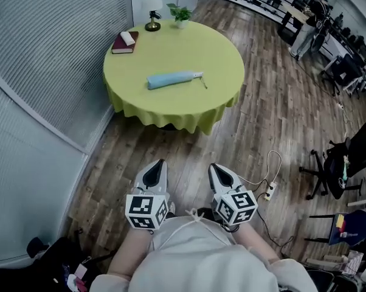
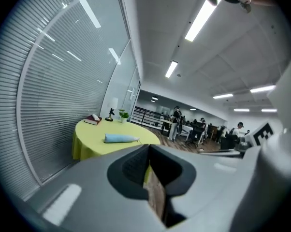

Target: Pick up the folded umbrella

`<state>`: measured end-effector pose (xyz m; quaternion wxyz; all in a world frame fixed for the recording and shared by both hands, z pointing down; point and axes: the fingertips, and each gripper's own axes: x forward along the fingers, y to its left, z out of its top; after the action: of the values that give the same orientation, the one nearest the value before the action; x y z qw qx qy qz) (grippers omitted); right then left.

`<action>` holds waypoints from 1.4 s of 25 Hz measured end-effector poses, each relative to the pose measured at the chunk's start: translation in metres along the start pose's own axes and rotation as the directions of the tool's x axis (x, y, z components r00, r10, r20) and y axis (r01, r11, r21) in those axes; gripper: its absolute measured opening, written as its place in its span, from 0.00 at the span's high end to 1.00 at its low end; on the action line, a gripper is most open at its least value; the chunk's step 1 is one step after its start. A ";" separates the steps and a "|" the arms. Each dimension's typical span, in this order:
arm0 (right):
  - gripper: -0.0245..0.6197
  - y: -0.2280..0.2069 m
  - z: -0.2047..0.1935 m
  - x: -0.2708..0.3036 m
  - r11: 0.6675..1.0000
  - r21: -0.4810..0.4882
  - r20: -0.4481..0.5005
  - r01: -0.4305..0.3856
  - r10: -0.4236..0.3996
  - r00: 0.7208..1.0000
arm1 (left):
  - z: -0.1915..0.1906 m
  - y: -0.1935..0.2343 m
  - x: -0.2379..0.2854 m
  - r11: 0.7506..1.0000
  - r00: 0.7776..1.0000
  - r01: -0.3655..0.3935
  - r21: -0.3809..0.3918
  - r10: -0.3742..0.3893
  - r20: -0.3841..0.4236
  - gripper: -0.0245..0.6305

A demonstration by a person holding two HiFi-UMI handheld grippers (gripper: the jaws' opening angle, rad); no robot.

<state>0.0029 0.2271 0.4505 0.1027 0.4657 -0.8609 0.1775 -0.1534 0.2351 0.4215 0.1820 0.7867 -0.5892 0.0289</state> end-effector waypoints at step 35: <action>0.96 -0.244 0.157 0.364 0.991 0.005 -0.090 -0.134 0.134 0.987 | 0.094 0.120 0.386 0.982 0.984 -0.171 -0.084 0.166 -0.064 0.95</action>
<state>0.0074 -0.2372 0.4829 0.1293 0.3983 -0.8849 0.2041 -0.1648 -0.1772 0.4645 0.2304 0.7238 -0.6492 0.0401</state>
